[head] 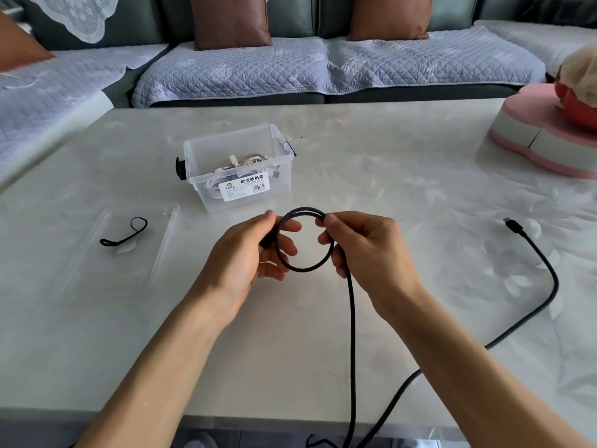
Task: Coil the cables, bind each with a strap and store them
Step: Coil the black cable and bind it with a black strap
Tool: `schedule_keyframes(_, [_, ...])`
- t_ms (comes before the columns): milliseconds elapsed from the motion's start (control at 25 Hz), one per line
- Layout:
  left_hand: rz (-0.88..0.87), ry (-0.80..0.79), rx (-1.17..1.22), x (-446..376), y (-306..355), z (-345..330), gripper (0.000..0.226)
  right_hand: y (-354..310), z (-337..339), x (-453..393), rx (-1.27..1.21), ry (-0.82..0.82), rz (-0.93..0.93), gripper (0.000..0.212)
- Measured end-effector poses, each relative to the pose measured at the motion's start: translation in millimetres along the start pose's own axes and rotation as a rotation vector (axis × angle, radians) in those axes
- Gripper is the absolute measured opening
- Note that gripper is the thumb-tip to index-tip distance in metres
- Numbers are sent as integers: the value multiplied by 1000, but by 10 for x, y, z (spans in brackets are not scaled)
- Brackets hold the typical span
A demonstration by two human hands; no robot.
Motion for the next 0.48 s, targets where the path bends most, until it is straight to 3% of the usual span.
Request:
schedule_keyframes(120, [-5, 13, -44, 14, 4, 14, 34, 0, 21, -16, -14, 18, -8, 17])
schedule_keyframes(360, [47, 172, 168, -3, 19, 56, 28, 19, -15, -19, -104, -161, -123, 24])
schedule_keyframes(480, [29, 142, 85, 9, 13, 39, 27, 23, -15, -26, -105, -127, -123, 23])
Point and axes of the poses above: each hand's wrist, its own x-axis away from the middle knuckle, its own z-axis out of the back of the hand, y = z × x, the point moved 2 cm from there along -x, towards the middle knuckle, and after that the axes turned 2 degrees about y, right-handed, at the moved point
